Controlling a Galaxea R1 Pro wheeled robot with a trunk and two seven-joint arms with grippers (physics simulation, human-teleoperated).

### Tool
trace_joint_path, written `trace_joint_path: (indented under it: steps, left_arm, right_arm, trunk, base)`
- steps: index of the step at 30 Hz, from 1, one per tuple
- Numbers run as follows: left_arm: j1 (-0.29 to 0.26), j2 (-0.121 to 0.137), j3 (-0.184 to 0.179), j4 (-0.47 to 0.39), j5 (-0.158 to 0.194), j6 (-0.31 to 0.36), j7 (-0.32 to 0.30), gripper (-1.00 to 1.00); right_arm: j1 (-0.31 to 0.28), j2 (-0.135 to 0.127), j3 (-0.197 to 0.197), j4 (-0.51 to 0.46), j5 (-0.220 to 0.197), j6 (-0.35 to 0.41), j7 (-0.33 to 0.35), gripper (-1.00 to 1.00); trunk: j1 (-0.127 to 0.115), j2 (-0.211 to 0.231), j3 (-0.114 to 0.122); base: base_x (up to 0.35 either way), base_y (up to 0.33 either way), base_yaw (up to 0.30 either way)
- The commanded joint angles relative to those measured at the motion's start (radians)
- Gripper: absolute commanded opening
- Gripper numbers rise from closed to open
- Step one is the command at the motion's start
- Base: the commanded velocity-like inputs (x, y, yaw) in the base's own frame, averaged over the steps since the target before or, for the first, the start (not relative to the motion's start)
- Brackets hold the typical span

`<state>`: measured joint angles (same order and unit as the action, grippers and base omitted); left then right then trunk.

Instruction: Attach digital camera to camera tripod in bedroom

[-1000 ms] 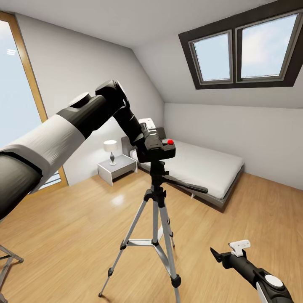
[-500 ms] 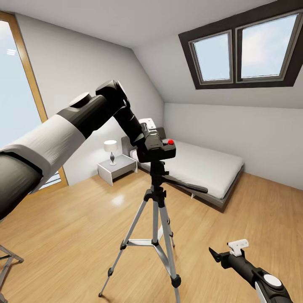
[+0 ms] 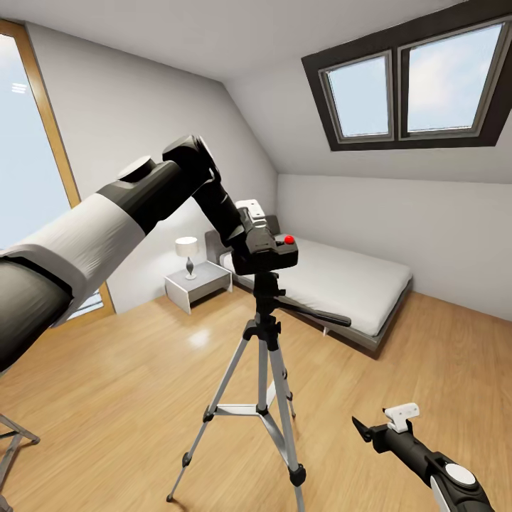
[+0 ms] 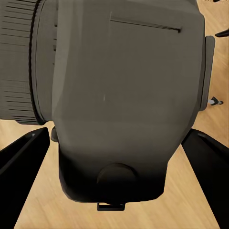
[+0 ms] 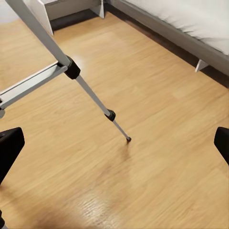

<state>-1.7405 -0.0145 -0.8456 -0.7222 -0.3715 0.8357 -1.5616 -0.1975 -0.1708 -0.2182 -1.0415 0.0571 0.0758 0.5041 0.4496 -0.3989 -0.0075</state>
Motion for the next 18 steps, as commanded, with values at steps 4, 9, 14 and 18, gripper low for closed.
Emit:
trace_joint_path:
  steps: [4,9,14,18]
  left_arm:
    - [-0.001,-0.006,0.001,0.000,-0.010,0.021,-0.009,-1.00]
    - [-0.001,-0.014,0.002,0.000,-0.010,0.036,-0.009,-1.00]
    - [-0.001,-0.020,0.002,0.000,-0.010,0.038,-0.009,-1.00]
    - [-0.001,-0.023,0.002,-0.001,-0.010,0.039,-0.009,-1.00]
  right_arm:
    - [0.000,0.001,-0.003,-0.002,0.006,0.004,0.006,1.00]
    - [0.000,0.001,-0.003,-0.002,0.005,0.003,0.007,1.00]
    - [0.000,0.001,-0.003,-0.002,0.005,0.003,0.007,1.00]
    - [0.000,0.001,-0.003,-0.001,0.005,0.002,0.008,1.00]
  trunk:
    - [0.000,-0.001,-0.001]
    - [0.000,-0.001,-0.001]
    - [0.000,-0.001,-0.001]
    - [0.000,-0.001,-0.001]
  base:
    - [0.000,0.000,0.000]
    - [0.000,0.000,0.000]
    - [0.000,0.000,0.000]
    - [0.000,0.000,0.000]
